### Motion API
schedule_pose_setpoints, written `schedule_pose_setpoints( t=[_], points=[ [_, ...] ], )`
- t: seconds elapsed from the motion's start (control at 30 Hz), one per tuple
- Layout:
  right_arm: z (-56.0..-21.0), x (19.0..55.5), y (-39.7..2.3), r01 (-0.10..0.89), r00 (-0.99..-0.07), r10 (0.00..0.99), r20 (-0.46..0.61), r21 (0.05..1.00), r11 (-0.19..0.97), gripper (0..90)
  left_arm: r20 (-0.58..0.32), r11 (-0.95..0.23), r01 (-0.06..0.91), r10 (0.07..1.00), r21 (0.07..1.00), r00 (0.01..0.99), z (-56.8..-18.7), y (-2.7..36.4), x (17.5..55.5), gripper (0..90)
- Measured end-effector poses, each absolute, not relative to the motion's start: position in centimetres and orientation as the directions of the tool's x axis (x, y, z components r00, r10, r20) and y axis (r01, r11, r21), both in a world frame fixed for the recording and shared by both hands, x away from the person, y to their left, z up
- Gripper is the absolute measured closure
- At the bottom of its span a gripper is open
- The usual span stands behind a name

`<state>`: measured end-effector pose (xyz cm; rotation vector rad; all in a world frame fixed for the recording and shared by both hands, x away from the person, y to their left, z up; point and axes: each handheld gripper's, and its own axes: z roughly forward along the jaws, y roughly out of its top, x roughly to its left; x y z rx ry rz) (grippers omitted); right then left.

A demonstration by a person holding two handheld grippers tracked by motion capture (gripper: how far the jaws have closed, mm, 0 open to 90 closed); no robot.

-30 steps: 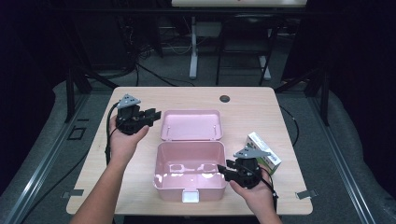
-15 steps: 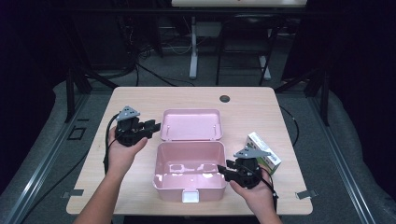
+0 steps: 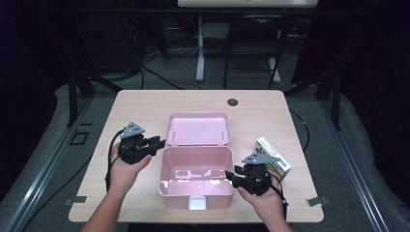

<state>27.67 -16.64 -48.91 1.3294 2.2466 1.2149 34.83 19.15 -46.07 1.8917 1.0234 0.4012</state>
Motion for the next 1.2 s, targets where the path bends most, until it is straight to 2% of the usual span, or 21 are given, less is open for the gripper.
schedule_pose_setpoints(
  t=[0.37,0.63,0.8,1.2],
  points=[
    [-48.9,27.7,-16.6,0.6,-0.546,0.818,0.182,0.767,0.229,60.3,-0.149,-0.245,0.516,0.78,0.821,0.608,-47.6,18.9,34.2,70.0],
    [-48.9,27.6,-16.6,0.598,-0.547,0.818,0.179,0.767,0.232,60.4,-0.133,-0.27,0.511,0.772,0.816,0.622,-47.9,18.4,34.3,81.3],
    [-48.9,27.6,-16.6,0.601,-0.545,0.819,0.179,0.765,0.232,60.5,-0.125,-0.28,0.507,0.77,0.815,0.626,-47.9,18.4,34.5,83.8],
    [-48.9,27.4,-16.5,0.603,-0.543,0.819,0.185,0.765,0.226,60.0,-0.122,-0.278,0.5,0.769,0.82,0.627,-48.0,18.3,35.1,85.4]
  ],
)
